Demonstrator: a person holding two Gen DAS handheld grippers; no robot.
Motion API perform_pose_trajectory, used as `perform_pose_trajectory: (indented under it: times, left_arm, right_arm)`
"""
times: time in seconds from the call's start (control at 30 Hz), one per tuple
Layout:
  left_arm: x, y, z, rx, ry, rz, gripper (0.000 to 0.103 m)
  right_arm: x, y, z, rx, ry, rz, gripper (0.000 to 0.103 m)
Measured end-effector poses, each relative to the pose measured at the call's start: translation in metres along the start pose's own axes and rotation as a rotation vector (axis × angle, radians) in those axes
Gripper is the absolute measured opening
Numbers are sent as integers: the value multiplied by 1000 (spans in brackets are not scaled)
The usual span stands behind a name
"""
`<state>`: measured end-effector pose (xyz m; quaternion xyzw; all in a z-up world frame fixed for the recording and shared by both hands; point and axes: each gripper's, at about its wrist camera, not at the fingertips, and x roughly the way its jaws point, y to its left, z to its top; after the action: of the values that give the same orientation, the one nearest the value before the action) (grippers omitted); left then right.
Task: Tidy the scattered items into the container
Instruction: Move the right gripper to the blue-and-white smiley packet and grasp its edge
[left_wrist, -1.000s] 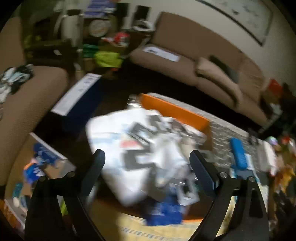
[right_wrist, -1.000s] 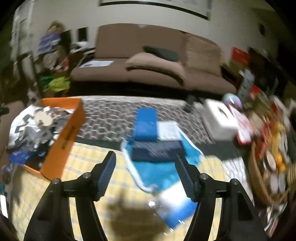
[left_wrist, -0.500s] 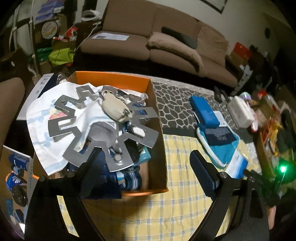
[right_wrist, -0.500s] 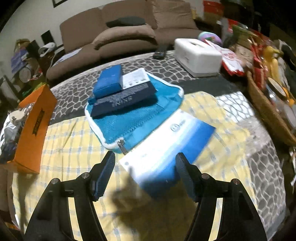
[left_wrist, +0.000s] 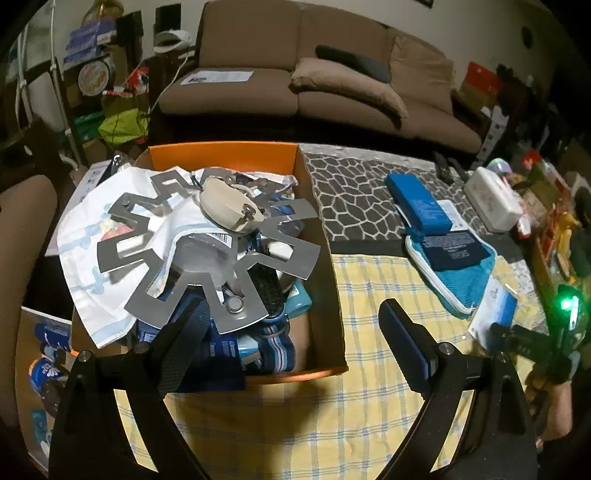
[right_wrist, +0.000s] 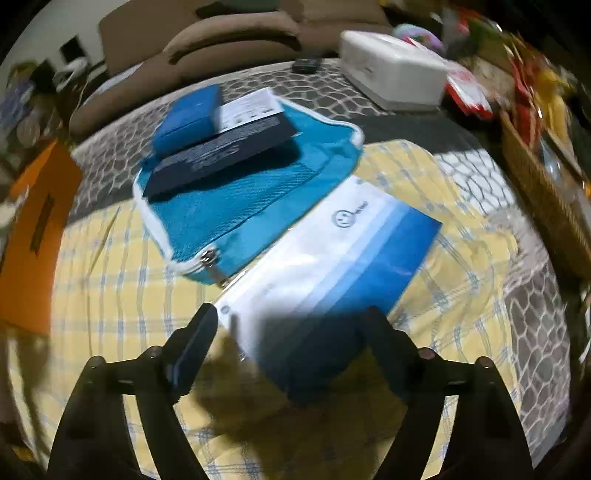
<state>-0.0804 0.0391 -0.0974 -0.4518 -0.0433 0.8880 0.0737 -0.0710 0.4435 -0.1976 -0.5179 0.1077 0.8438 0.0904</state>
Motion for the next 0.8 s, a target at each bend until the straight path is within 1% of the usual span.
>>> perform_pose_trajectory:
  times: [0.13,0.17,0.3,0.33,0.47,0.6,0.73,0.8]
  left_arm:
    - [0,1,0,-6,10,-18,92]
    - [1,1,0,-5,12,-18,92]
    - [3,0,0,4,16,-10,92]
    - [3,-1,0,4,18,-11,92]
    - [3,-1,-1,3,18,-11,92]
    - [3,-1,-1,5,20,-11,92]
    - [3,-1,-1,7,19,-10,92]
    - [4,-1,-1,7,19,-10,92]
  right_arm:
    - [9,-31,-2,158,50,27,83]
    - [9,-33,-3,169,53,22,83]
    - [9,-30,-4,140,66,-9,81]
    - [8,-28,-5,140,67,3,81]
    - [13,-23,-8,130,92,65,72]
    - [14,-18,-10,113,99,64,71]
    - [15,-21,-10,132,100,78,71]
    - [14,-22,-11,138,100,83,68]
